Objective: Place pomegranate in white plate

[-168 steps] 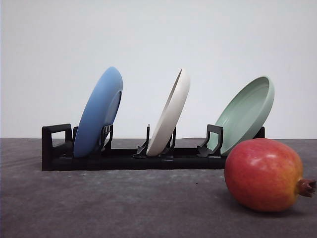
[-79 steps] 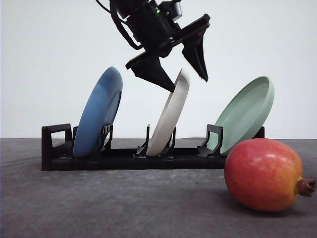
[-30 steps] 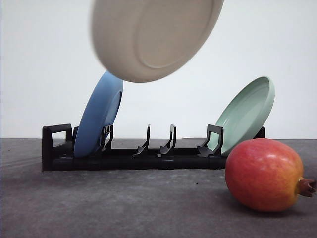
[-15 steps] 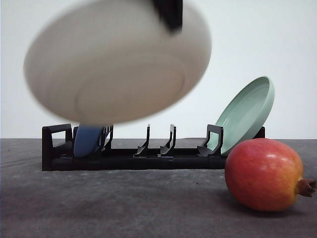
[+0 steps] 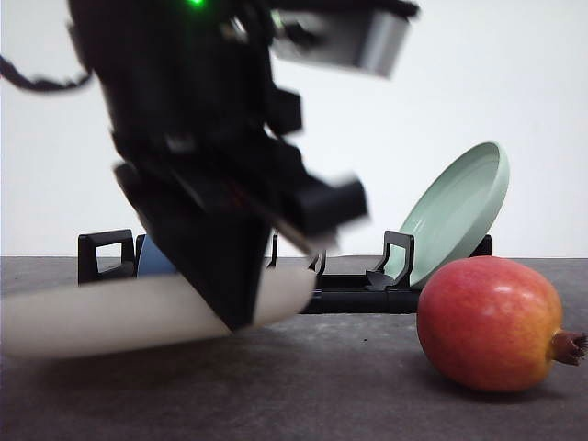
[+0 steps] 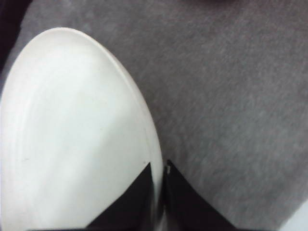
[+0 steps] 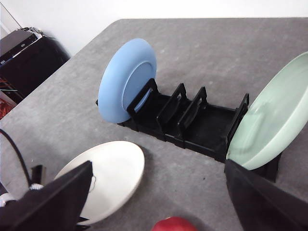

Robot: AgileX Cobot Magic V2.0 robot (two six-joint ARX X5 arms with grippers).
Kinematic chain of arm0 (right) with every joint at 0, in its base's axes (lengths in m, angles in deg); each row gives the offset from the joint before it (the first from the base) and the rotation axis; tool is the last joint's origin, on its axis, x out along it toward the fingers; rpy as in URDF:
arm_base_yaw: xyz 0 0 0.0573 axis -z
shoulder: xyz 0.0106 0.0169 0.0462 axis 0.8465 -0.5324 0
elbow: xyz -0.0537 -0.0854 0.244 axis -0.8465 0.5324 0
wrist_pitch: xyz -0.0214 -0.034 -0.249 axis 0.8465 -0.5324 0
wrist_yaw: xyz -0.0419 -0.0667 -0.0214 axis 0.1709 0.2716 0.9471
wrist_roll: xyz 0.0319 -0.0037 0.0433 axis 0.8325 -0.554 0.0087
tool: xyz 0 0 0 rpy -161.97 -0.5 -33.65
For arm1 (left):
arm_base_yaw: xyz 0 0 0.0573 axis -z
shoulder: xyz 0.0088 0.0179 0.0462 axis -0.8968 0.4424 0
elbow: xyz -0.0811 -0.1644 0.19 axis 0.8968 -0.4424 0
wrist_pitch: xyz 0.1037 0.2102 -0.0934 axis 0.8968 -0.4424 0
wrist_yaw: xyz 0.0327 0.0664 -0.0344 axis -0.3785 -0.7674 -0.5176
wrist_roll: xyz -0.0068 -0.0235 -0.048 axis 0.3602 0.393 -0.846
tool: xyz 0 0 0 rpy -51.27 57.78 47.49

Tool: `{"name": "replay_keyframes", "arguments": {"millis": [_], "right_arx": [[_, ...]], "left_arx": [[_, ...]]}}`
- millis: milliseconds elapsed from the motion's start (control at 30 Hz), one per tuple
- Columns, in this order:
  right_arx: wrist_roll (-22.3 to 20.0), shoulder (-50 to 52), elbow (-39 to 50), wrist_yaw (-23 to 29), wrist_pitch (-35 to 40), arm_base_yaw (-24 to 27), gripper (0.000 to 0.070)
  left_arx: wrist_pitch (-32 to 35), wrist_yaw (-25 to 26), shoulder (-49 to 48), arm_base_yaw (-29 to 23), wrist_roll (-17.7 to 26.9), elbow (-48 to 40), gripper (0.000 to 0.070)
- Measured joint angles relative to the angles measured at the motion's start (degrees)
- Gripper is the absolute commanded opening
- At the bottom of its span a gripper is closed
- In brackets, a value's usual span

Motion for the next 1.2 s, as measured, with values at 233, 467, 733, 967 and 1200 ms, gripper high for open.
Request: {"name": "replay_keyframes", "arguments": {"millis": [233,467,733,967,1200], "right_arx": [[0.00,0.00,0.00,-0.01,-0.89,-0.04,0.0551],[0.00,0.00,0.00,0.00,-1.45,-0.04,0.0551],[0.00,-0.37,0.00,0.03,-1.52,-3.23,0.0551],[0.00,-5.05,0.00,0.16,-3.97,-8.97,0.0551],[-0.28,-12.18,0.00,6.34,-8.19,-14.58,0.0553]], "left_arx": [[1.03,0.04,4.11,1.38,-2.87,0.00,0.0000],[3.28,0.09,4.20,1.69,-4.26,0.00,0.0374],[0.51,0.09,3.68,1.70,-6.61,0.00,0.0610],[0.29,0.09,-4.79,1.70,-9.68,0.00,0.0607],[-3.21,1.36,-18.62,1.72,-12.11,0.00,0.0596]]}}
